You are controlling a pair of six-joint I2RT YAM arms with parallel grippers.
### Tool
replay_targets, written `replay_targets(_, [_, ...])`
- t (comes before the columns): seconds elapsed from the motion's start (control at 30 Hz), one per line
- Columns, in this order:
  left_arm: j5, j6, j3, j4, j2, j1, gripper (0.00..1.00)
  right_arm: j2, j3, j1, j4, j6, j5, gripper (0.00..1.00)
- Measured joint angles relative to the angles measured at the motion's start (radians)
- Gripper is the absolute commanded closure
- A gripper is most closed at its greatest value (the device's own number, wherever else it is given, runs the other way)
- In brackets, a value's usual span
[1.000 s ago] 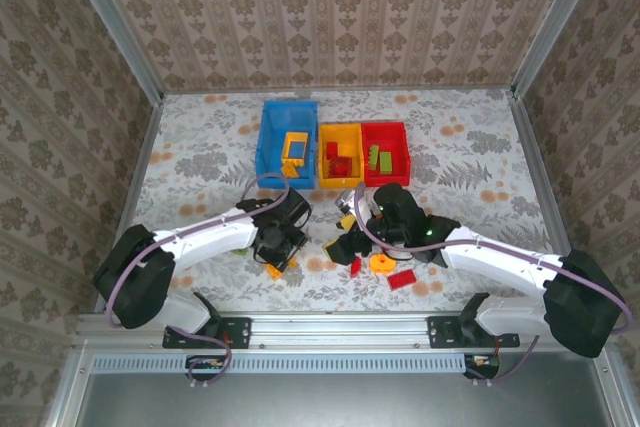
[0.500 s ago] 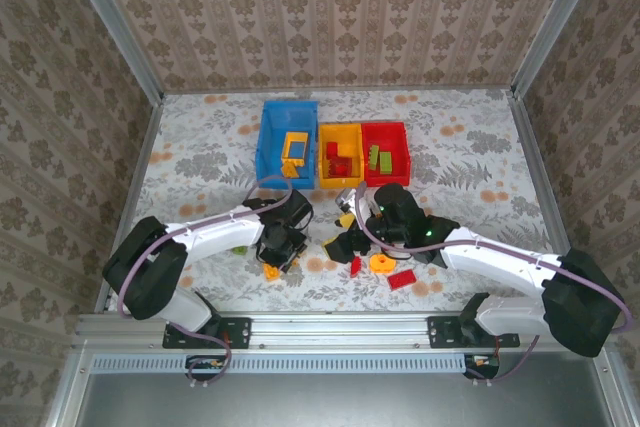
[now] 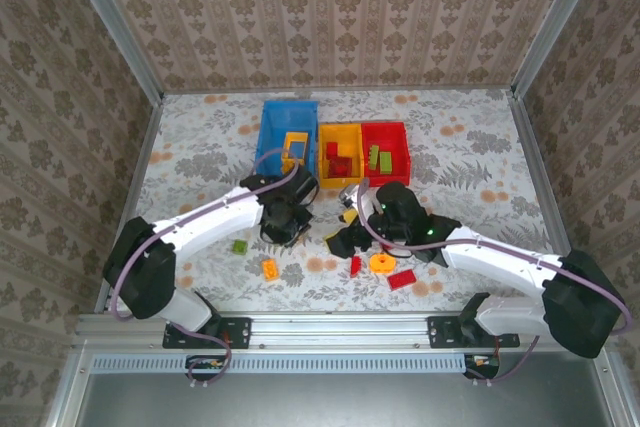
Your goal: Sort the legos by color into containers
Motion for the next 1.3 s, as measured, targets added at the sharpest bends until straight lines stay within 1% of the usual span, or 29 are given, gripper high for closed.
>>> replay_targets(0.07, [-0.018, 0.054, 0.083, -0.027, -0.004, 0.021, 0.84, -0.015, 0.006, -0.010, 0.003, 0.017, 0.019, 0.13])
replay_targets(0.13, [-0.029, 0.122, 0.156, -0.042, 0.000, 0.059, 0.84, -0.019, 0.025, -0.013, 0.014, 0.031, 0.047, 0.13])
replay_targets(0.23, [-0.027, 0.246, 0.275, -0.063, 0.051, 0.141, 0.84, -0.013, 0.074, -0.014, 0.030, 0.061, 0.126, 0.13])
replay_targets(0.3, [-0.024, 0.347, 0.368, -0.066, 0.129, 0.194, 0.83, 0.013, 0.122, -0.014, 0.051, 0.079, 0.189, 0.13])
replay_targets(0.4, [-0.024, 0.477, 0.482, -0.068, 0.257, 0.251, 0.82, 0.081, 0.200, -0.014, 0.074, 0.097, 0.262, 0.13])
replay_targets(0.53, [-0.035, 0.610, 0.597, -0.090, 0.422, 0.292, 0.80, 0.179, 0.286, -0.014, 0.076, 0.106, 0.324, 0.14])
replay_targets(0.63, [-0.044, 0.673, 0.642, -0.106, 0.508, 0.309, 0.78, 0.245, 0.333, -0.014, 0.070, 0.117, 0.341, 0.15])
replay_targets(0.67, [-0.046, 0.689, 0.655, -0.111, 0.531, 0.312, 0.76, 0.265, 0.343, -0.014, 0.068, 0.119, 0.341, 0.15])
replay_targets(0.77, [-0.051, 0.734, 0.686, -0.129, 0.580, 0.321, 0.62, 0.306, 0.351, -0.003, 0.064, 0.117, 0.340, 0.15])
replay_targets(0.83, [-0.052, 0.750, 0.700, -0.136, 0.595, 0.325, 0.56, 0.325, 0.351, 0.013, 0.049, 0.108, 0.340, 0.15])
replay_targets(1.03, [-0.056, 0.790, 0.710, -0.166, 0.596, 0.327, 0.50, 0.377, 0.351, 0.092, 0.041, 0.091, 0.337, 0.15])
replay_targets(1.13, [-0.069, 0.802, 0.709, -0.183, 0.571, 0.327, 0.44, 0.426, 0.362, 0.127, 0.028, 0.103, 0.347, 0.16])
replay_targets(1.23, [-0.097, 0.808, 0.687, -0.186, 0.484, 0.326, 0.38, 0.520, 0.433, 0.155, -0.027, 0.147, 0.394, 0.18])
replay_targets(1.3, [-0.125, 0.807, 0.649, -0.187, 0.369, 0.325, 0.34, 0.592, 0.498, 0.166, -0.065, 0.194, 0.428, 0.19])
